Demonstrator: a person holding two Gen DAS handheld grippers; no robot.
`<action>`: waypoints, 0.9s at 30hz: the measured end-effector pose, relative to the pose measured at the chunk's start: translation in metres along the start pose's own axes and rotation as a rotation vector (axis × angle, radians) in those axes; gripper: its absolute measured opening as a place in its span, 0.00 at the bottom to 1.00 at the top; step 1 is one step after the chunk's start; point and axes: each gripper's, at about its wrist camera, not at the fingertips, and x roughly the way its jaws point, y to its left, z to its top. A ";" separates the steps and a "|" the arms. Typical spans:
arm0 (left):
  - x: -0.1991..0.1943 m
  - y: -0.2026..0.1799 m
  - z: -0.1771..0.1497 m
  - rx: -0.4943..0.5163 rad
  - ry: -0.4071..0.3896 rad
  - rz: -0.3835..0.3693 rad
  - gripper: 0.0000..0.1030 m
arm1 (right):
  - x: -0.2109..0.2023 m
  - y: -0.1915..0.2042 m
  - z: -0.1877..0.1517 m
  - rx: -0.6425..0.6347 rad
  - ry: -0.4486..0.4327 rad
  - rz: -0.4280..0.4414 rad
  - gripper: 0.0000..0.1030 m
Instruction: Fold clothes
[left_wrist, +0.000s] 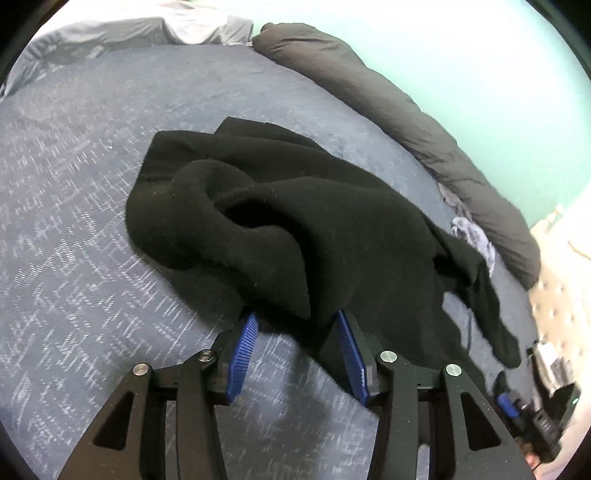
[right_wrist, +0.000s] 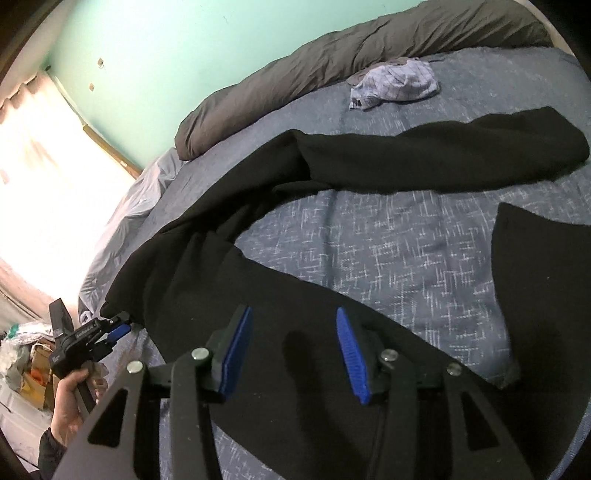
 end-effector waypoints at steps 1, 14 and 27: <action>0.001 0.000 0.002 -0.002 -0.005 0.001 0.47 | 0.001 -0.001 -0.001 0.003 0.004 0.002 0.47; -0.004 0.006 0.013 -0.015 -0.064 -0.020 0.20 | 0.013 0.002 -0.004 0.008 0.020 0.029 0.47; -0.033 0.005 0.001 -0.006 -0.060 -0.108 0.08 | -0.016 0.012 0.009 0.028 0.010 0.036 0.48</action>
